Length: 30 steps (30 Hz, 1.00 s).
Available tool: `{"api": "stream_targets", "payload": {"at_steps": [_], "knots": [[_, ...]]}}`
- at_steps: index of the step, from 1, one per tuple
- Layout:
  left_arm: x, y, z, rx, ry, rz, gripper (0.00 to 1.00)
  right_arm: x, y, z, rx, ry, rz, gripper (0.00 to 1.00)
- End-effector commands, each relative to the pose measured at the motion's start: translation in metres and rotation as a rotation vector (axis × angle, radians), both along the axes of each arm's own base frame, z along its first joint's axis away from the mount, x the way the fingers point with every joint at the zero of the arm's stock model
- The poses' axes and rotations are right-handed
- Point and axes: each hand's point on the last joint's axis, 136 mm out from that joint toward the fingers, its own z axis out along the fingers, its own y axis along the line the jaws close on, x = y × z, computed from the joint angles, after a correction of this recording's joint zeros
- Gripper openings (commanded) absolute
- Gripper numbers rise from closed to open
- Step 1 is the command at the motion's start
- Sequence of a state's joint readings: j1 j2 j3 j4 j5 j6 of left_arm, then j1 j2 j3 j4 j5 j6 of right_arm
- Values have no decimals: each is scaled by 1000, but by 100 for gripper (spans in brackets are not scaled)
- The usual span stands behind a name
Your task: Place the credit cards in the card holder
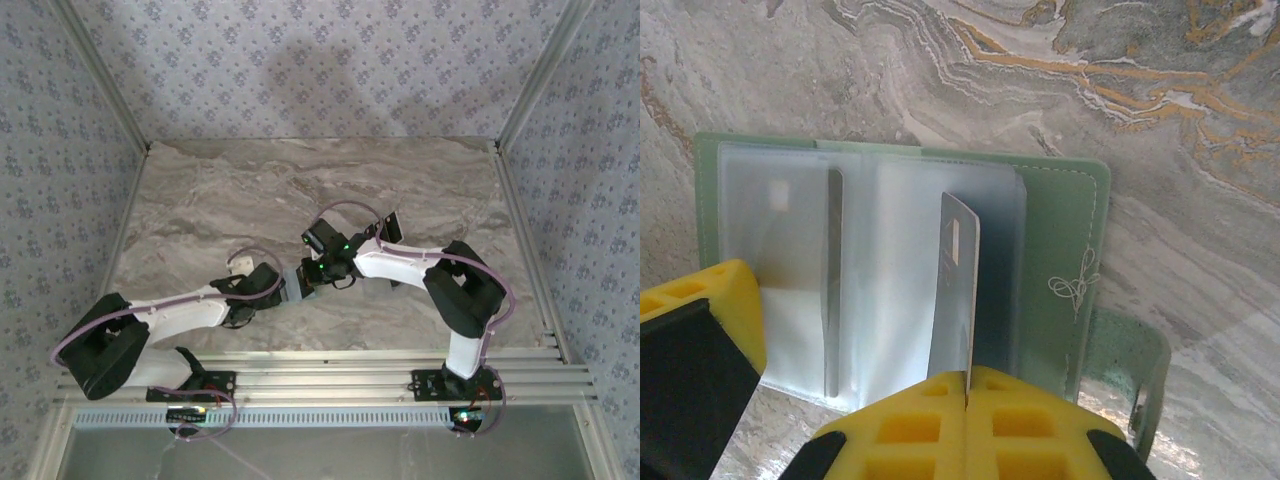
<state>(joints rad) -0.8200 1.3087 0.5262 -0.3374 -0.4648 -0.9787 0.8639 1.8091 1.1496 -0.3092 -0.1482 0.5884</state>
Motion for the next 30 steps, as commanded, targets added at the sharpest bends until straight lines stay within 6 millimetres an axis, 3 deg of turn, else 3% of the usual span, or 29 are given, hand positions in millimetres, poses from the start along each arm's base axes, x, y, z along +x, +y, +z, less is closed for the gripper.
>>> {"api": "stream_targets", "payload": {"at_steps": [1,16,24,30], "knots": [[-12,20,-9,66,34,29,100,-6,-13,-25,-66,52,-22,0],[-15,23,-14,62,41,33,99,9,10,30,232,1,5,0],[-18,25,-15,64,44,33,99,9,27,30,335,20,26,0],[-18,26,-16,61,39,35,98,8,34,19,358,48,34,0]]}}
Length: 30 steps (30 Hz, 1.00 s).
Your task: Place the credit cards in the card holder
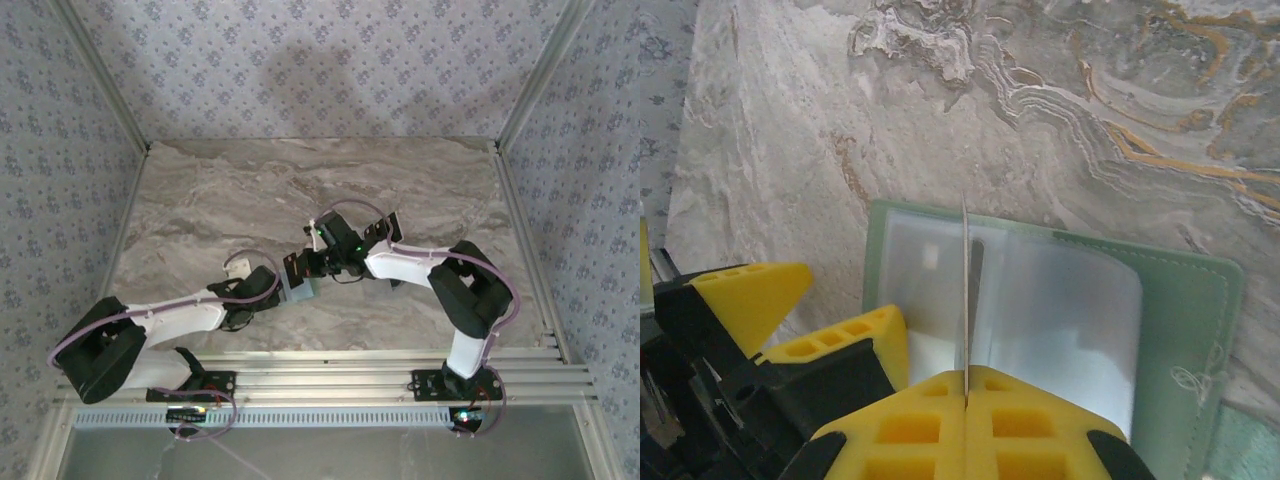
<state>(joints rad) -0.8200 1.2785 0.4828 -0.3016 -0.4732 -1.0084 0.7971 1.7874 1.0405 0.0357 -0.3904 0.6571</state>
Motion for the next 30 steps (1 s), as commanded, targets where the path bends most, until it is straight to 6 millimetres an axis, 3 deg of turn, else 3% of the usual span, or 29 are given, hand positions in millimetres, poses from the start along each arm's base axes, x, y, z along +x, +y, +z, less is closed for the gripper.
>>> {"api": "stream_targets", "payload": {"at_steps": [1,30], "knots": [[-16,22,-13,89,64,7,98,-4,6,-11,26,41,11,0],[-18,24,-16,90,67,6,98,-12,6,-40,60,117,-7,0]]}}
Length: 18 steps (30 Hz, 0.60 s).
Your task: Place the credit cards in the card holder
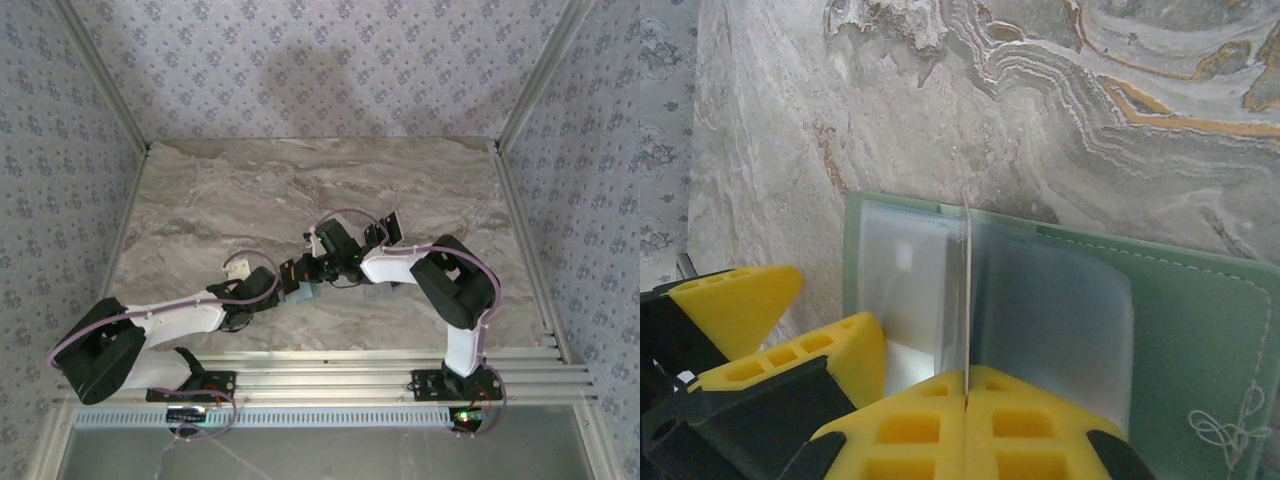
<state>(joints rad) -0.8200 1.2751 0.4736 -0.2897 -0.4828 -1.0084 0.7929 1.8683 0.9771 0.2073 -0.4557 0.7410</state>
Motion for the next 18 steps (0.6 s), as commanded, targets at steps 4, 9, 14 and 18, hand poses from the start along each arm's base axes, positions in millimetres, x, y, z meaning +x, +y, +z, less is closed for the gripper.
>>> {"api": "stream_targets", "payload": {"at_steps": [4,9,14,18], "knots": [[-19,23,-16,88,78,5,98,-9,-2,-14,6,52,7,0],[-19,22,-15,87,77,4,98,-11,0,-14,28,64,8,0],[-18,22,-14,86,74,5,98,-12,2,-10,58,75,7,0],[-19,23,-14,87,73,4,98,-11,4,-6,78,79,3,0]]}}
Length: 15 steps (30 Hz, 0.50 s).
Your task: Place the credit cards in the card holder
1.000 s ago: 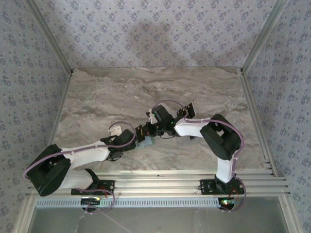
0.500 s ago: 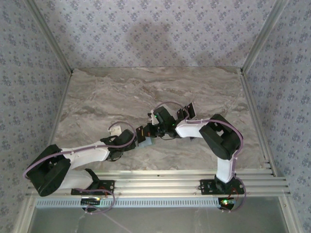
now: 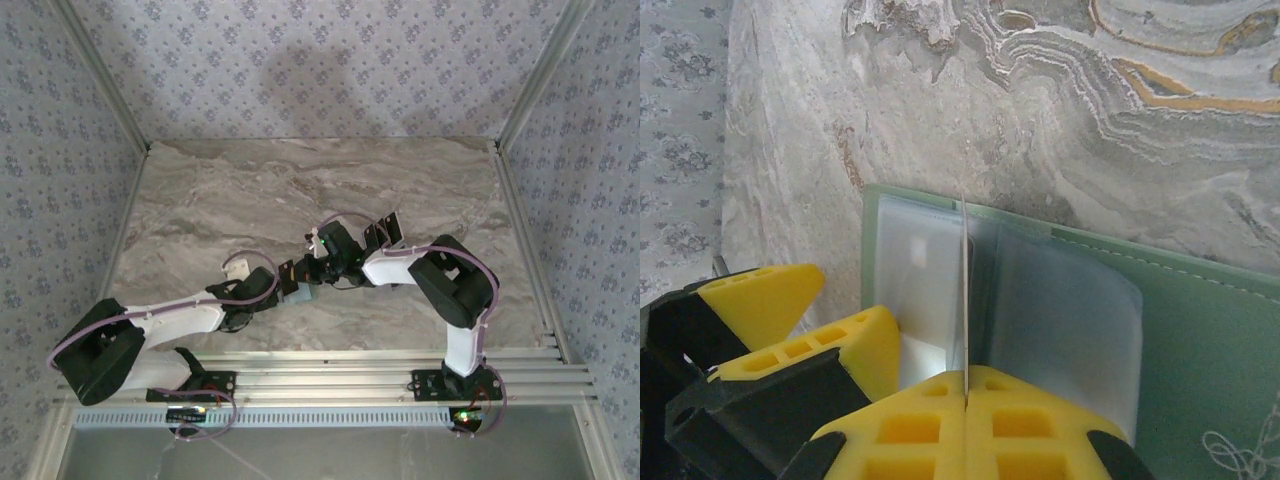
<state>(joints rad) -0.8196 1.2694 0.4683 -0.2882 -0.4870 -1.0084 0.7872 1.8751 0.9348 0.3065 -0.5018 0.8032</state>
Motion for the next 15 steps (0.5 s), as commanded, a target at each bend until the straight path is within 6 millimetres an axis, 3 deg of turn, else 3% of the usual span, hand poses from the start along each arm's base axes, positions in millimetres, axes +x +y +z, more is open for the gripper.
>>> {"api": "stream_targets", "payload": {"at_steps": [1,15], "knots": [[-18,21,-14,83,75,4,98,-8,1,-7,13,44,14,0],[-19,23,-14,85,75,4,98,-10,1,-9,18,58,0,0]]}}
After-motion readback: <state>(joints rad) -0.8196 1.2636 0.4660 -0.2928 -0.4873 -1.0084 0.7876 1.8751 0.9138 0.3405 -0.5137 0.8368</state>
